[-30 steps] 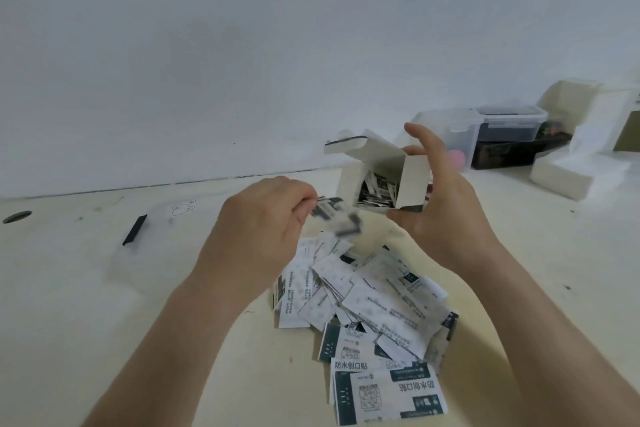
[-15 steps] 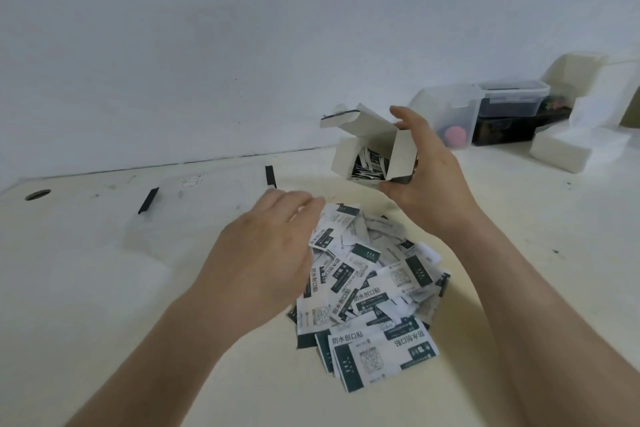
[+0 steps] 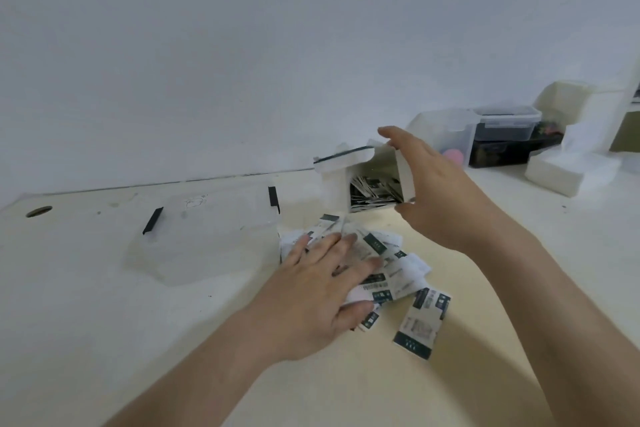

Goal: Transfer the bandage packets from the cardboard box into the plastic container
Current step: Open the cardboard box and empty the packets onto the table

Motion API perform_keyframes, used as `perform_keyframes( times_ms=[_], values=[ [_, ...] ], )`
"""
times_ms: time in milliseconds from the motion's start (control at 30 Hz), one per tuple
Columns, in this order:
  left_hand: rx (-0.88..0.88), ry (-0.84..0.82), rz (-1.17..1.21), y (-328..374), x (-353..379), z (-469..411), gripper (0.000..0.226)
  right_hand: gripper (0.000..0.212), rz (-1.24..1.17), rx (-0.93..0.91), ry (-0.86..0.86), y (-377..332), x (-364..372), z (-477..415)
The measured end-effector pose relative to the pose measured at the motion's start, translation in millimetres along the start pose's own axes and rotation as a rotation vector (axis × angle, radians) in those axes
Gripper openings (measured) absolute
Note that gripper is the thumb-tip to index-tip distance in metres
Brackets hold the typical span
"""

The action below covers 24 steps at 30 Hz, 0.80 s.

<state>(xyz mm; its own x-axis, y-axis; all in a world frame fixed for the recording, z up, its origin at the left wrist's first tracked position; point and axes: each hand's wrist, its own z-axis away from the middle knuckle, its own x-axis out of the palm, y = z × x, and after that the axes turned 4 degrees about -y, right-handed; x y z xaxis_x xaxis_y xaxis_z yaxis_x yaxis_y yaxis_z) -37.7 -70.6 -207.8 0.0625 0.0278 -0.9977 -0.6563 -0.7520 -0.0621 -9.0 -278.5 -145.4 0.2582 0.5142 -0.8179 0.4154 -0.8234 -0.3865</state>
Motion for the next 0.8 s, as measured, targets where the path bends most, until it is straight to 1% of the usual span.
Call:
perform_keyframes(
  times_ms=[33, 67, 100, 133, 200, 233, 300, 400, 467, 533, 667, 733, 800],
  values=[
    [0.0, 0.044, 0.088, -1, -5, -1, 0.056, 0.093, 0.016, -0.009, -0.002, 0, 0, 1],
    [-0.006, 0.135, 0.207, -3, -11, -2, 0.055, 0.093, 0.013, -0.021, 0.005, 1, 1, 2],
    [-0.016, 0.262, 0.319, -3, -16, -3, 0.052, 0.094, -0.006, -0.029, 0.018, 2, 5, 3],
    [-0.033, 0.406, 0.376, -4, -21, -6, 0.046, 0.096, -0.033, -0.037, 0.039, 5, 9, 4],
    [-0.067, 0.649, 0.34, -9, -26, -17, 0.031, 0.099, -0.11, -0.057, 0.076, 9, 17, 4],
    [-0.086, 0.714, 0.306, -10, -28, -23, 0.028, 0.099, -0.152, -0.069, 0.094, 9, 19, 4],
    [-0.144, 0.741, 0.218, -13, -32, -33, 0.028, 0.101, -0.204, -0.097, 0.118, 6, 20, 4],
    [-0.256, 0.646, 0.08, -11, -39, -39, 0.035, 0.106, -0.209, -0.126, 0.084, 2, 23, 6],
    [-0.294, 0.637, 0.022, -12, -40, -42, 0.039, 0.107, -0.225, -0.133, 0.06, 0, 26, 8],
    [-0.291, 0.635, -0.006, -13, -39, -45, 0.035, 0.107, -0.228, -0.156, 0.062, 0, 28, 9],
    [-0.252, 0.609, -0.014, -17, -35, -45, 0.006, 0.105, -0.206, -0.16, 0.05, -1, 32, 9],
    [-0.207, 0.647, -0.011, -19, -36, -42, 0.002, 0.102, -0.189, -0.134, 0.083, -1, 34, 8],
    [-0.147, 0.705, 0.057, -21, -37, -38, 0.003, 0.099, -0.171, -0.075, 0.126, 1, 33, 8]
  ],
)
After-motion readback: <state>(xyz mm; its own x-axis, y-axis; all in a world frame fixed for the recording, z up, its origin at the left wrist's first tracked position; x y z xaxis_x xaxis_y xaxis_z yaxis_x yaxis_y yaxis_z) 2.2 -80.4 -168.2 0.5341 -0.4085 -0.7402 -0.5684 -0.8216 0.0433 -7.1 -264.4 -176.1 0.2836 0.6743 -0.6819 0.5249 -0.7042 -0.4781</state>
